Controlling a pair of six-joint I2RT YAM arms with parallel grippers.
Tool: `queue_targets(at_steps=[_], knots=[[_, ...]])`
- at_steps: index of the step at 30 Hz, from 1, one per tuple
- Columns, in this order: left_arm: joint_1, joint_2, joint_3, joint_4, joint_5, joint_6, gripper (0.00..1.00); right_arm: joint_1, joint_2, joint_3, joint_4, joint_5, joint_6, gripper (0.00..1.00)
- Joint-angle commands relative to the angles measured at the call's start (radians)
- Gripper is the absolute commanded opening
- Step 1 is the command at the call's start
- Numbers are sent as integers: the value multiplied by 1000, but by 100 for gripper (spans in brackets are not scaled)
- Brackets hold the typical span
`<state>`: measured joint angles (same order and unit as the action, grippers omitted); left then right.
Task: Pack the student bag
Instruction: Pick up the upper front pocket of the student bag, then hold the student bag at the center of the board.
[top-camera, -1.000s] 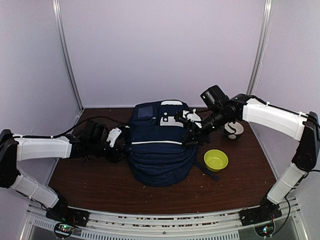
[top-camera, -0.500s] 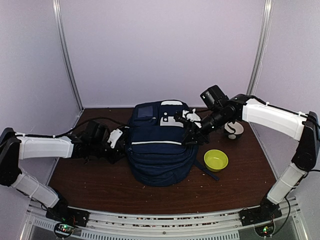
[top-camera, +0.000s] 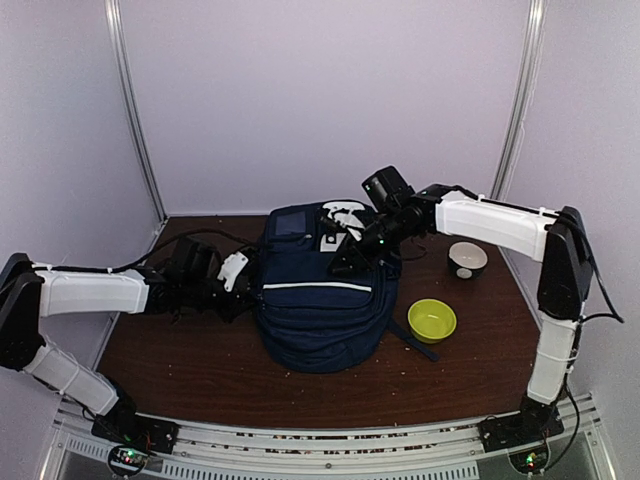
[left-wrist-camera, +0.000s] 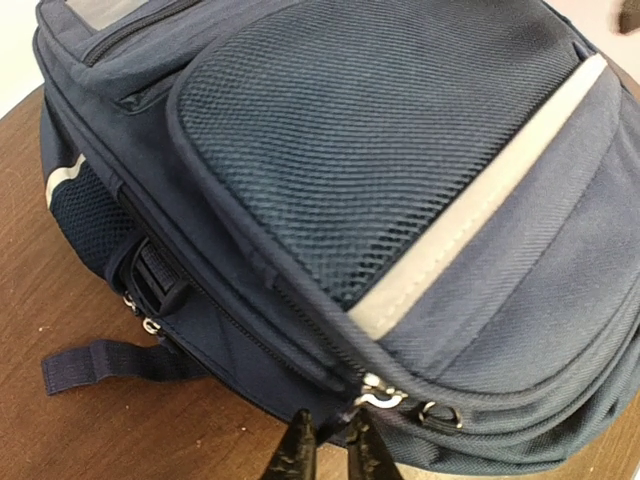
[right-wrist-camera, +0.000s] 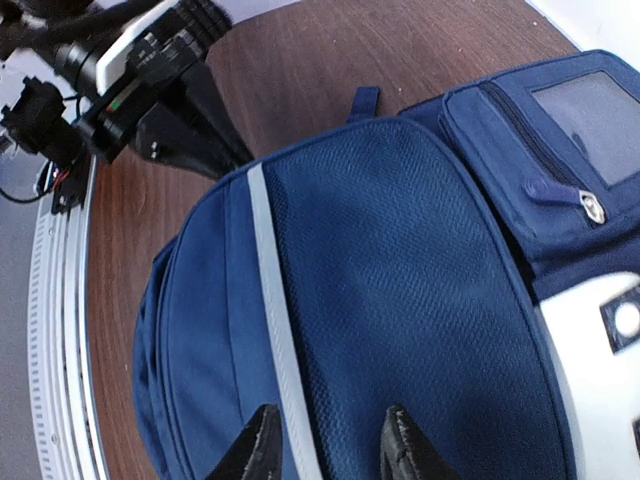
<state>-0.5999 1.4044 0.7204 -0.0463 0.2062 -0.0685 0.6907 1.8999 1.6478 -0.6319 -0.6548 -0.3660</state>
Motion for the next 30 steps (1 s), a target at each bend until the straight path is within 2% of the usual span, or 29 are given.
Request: queue_targets(at_steps=[1,5,9,13,22,26,30], knots=[[-6,-34,13,31,-2,-4,9,33,126,105,133,-54,234,34],[-14,-77,5,7,8,-27,2,63,246,212,207,-37,364,33],[-29,-113,8,-44,15,-45,0,82,378,383,164,-1,460,31],[-47,-141,1,-83,19,-56,0,93,466,471,140,57,484,31],[-159,-103,9,-75,22,-83,0,101,532,483,124,107,497,29],[-183,-86,25,-96,-112,-123,2,101,529,470,123,98,490,29],[-166,-130,0,-97,-265,-142,16,99,526,468,122,88,487,29]])
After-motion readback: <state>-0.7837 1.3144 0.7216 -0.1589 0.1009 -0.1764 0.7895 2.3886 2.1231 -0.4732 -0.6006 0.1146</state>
